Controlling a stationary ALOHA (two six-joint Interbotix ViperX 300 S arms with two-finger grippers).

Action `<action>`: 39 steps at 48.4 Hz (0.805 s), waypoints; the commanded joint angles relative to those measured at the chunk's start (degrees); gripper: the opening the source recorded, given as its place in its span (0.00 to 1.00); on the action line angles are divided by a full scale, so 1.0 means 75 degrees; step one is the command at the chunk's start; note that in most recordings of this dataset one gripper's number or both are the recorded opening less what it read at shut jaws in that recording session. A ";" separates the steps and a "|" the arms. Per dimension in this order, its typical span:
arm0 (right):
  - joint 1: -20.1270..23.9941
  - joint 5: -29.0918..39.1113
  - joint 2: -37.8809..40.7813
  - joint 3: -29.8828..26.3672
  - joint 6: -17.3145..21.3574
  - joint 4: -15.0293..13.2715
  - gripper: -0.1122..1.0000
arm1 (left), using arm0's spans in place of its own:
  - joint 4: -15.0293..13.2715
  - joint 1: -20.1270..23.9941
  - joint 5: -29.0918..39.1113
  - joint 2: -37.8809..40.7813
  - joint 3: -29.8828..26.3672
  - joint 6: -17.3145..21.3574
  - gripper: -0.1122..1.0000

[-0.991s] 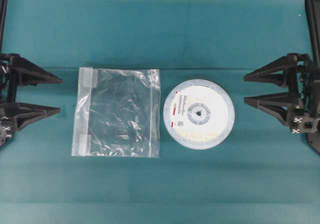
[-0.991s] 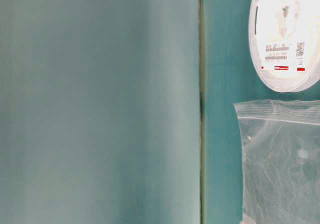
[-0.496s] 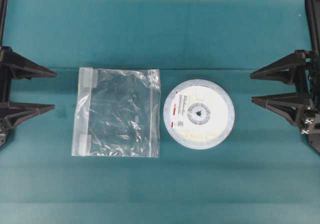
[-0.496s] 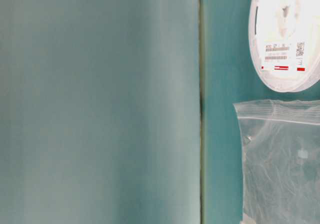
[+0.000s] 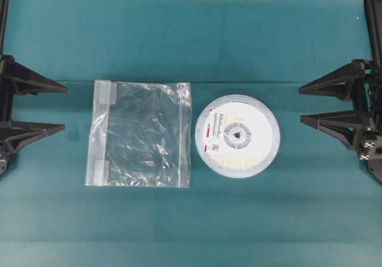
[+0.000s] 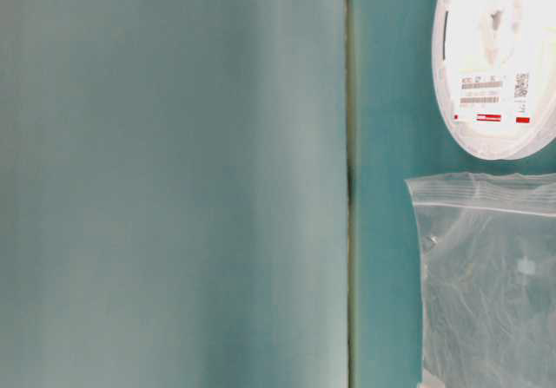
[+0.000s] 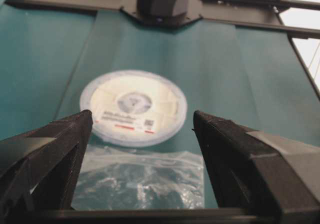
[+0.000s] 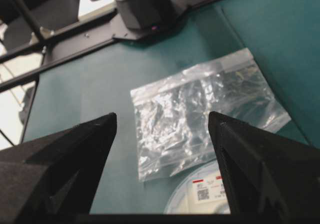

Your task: Take out the reel from the clear zip bag.

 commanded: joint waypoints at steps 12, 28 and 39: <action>0.0023 -0.0035 0.0012 -0.0070 -0.0105 -0.0012 0.90 | 0.0023 -0.0012 -0.0023 0.0023 -0.0211 0.0000 0.90; 0.0012 -0.0035 -0.0047 -0.0070 -0.0105 0.0000 0.90 | 0.0023 -0.0023 -0.0012 0.0023 -0.0211 -0.0023 0.90; 0.0012 -0.0035 -0.0082 -0.0070 -0.0105 0.0000 0.90 | 0.0023 -0.0023 -0.0012 0.0023 -0.0199 -0.0023 0.90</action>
